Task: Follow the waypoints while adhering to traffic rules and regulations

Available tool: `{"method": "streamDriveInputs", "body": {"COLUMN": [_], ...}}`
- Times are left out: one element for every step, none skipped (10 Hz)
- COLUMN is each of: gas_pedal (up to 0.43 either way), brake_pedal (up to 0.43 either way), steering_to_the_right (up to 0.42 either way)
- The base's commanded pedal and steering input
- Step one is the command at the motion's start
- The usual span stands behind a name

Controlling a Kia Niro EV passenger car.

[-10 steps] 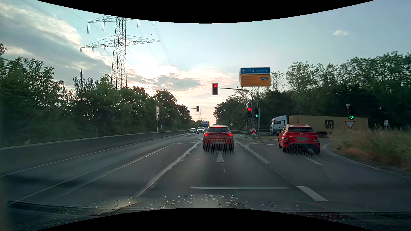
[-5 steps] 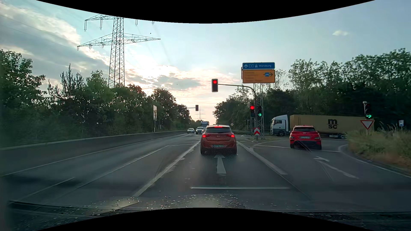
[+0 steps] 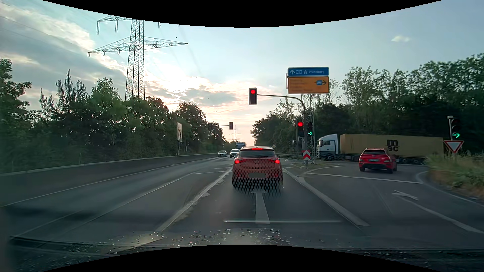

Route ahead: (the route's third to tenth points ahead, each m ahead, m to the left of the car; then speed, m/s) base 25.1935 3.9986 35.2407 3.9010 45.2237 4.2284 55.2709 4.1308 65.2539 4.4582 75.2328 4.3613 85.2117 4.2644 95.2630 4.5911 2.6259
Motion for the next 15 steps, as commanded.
{"method": "streamDriveInputs", "body": {"gas_pedal": [0.000,0.000,0.000,0.000,0.000,0.000,0.000,0.000,0.000,0.000,0.000,0.000,0.000,0.000,0.000], "brake_pedal": [0.183,0.183,0.177,0.177,0.171,0.165,0.165,0.152,0.146,0.140,0.140,0.140,0.140,0.140,0.140], "steering_to_the_right": [-0.005,-0.005,-0.005,-0.005,-0.005,-0.004,-0.005,-0.005,-0.004,-0.004,-0.005,-0.004,-0.005,-0.005,-0.005]}}
